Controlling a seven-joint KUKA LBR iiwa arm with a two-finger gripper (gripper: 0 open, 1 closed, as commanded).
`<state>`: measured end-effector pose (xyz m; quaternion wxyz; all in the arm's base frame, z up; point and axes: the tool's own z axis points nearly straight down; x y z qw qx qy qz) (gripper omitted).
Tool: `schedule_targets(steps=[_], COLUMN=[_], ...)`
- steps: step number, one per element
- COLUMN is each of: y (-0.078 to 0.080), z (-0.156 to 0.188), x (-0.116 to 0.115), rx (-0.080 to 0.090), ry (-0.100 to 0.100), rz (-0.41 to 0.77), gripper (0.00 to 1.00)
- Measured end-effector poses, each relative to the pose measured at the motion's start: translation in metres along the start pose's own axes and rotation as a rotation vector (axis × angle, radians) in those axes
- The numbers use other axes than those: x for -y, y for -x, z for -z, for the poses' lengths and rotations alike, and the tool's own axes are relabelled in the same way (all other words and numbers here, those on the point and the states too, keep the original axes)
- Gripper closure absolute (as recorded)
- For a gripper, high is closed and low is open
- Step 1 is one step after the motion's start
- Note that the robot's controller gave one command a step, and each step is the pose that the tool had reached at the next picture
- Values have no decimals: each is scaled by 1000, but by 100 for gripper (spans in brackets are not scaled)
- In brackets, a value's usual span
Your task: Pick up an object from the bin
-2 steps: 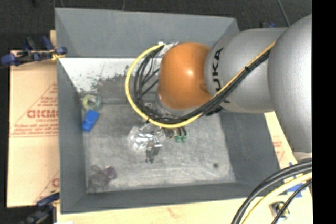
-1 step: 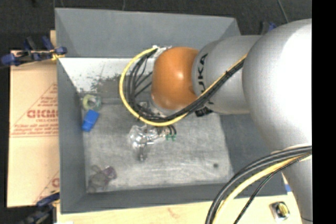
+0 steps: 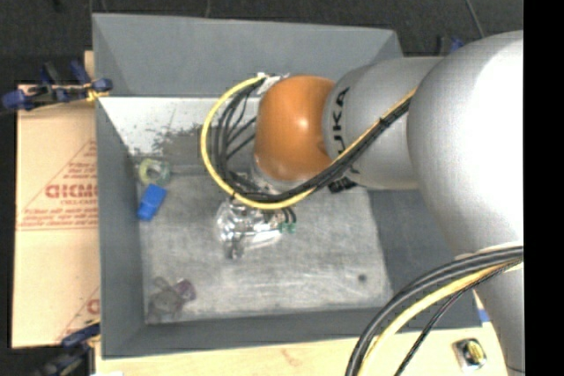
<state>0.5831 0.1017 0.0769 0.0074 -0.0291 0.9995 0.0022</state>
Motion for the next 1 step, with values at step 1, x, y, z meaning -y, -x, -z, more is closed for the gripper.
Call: schedule_targets(steps=[1], y=[-6], z=[143], x=[36], rx=[-7], ry=[-5], rz=[107], gripper=[100])
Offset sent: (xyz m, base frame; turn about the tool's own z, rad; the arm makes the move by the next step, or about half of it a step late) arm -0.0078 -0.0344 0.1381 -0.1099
